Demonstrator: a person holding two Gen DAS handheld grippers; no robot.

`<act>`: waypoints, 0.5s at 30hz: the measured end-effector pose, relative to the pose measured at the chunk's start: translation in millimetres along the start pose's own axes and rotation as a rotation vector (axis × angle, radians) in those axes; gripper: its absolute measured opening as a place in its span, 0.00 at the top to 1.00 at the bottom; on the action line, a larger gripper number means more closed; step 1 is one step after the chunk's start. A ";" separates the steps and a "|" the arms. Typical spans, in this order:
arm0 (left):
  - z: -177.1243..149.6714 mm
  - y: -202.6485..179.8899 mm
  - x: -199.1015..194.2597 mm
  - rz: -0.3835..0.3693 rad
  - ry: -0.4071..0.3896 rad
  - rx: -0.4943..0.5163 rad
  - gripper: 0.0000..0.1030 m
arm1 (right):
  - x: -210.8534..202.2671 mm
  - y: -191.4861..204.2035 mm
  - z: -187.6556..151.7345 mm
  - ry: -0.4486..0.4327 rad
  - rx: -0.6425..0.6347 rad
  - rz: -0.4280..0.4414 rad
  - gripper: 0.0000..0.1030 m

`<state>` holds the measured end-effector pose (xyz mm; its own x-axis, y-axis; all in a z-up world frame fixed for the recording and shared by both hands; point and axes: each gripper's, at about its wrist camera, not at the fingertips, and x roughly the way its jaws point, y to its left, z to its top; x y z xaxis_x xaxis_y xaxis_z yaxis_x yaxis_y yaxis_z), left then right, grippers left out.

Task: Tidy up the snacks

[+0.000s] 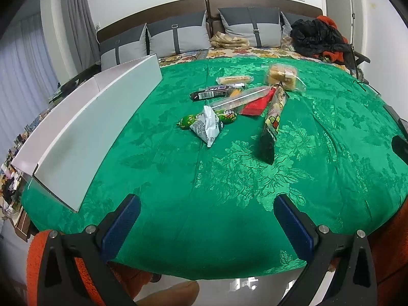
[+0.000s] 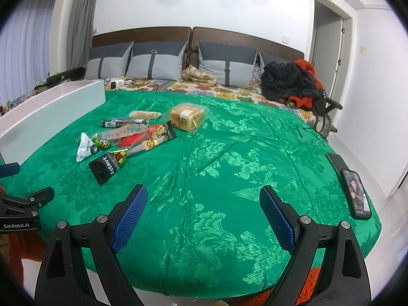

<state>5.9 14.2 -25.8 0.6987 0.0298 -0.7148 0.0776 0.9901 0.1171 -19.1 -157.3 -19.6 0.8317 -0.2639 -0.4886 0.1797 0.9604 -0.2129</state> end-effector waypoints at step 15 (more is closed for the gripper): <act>-1.5 -2.8 5.3 0.005 0.016 0.009 0.00 | 4.9 -0.2 -1.0 0.012 0.004 0.005 0.11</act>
<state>8.3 11.7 -31.0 0.6875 0.0370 -0.7252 0.0805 0.9887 0.1268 -15.6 -158.9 -22.8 0.8263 -0.2604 -0.4994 0.1777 0.9620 -0.2074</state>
